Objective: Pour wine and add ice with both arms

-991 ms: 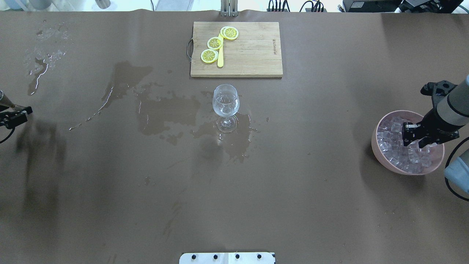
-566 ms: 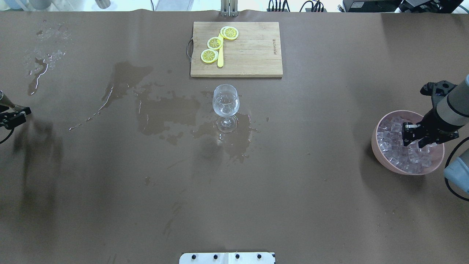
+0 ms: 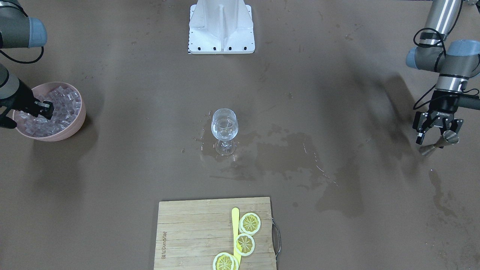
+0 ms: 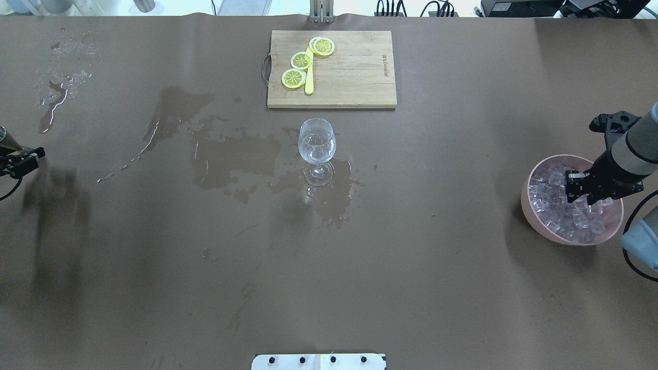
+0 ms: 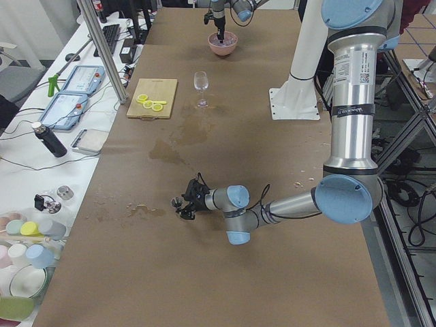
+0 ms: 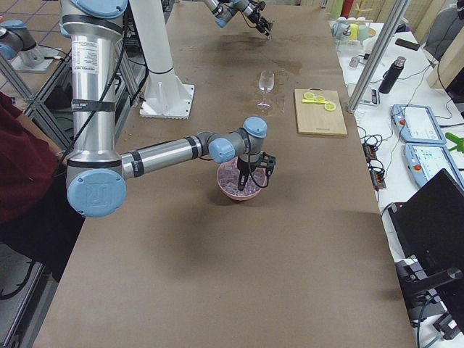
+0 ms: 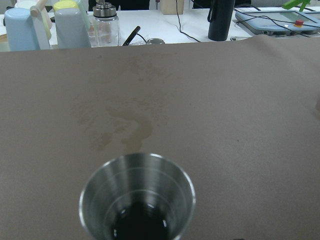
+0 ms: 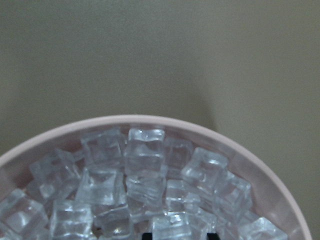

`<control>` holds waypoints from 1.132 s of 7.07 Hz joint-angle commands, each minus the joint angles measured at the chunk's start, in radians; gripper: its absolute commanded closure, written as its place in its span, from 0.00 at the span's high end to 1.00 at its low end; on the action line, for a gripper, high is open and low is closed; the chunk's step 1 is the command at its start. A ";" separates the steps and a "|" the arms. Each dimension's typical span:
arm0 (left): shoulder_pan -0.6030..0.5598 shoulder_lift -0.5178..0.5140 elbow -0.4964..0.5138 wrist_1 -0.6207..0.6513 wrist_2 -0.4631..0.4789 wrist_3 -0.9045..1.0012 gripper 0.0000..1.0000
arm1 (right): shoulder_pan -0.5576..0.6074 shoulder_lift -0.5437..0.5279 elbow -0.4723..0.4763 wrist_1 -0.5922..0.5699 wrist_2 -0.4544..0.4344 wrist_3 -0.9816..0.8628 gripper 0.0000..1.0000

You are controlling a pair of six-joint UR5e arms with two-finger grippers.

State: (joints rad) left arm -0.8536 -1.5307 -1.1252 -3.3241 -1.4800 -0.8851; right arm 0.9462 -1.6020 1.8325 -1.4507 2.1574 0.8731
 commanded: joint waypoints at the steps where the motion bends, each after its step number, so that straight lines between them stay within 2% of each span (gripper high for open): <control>1: -0.002 -0.003 -0.001 0.000 0.027 0.000 0.76 | -0.001 0.007 -0.001 0.000 -0.007 0.001 0.25; 2: -0.005 -0.003 -0.001 0.000 0.033 0.000 0.76 | -0.001 0.007 0.002 0.000 -0.007 0.004 0.19; 8: -0.012 -0.006 0.007 0.009 0.070 -0.003 0.75 | 0.074 -0.009 0.116 -0.013 -0.004 -0.003 0.18</control>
State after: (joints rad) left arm -0.8668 -1.5350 -1.1201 -3.3183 -1.4201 -0.8870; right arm 1.0034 -1.6082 1.9320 -1.4618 2.1531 0.8755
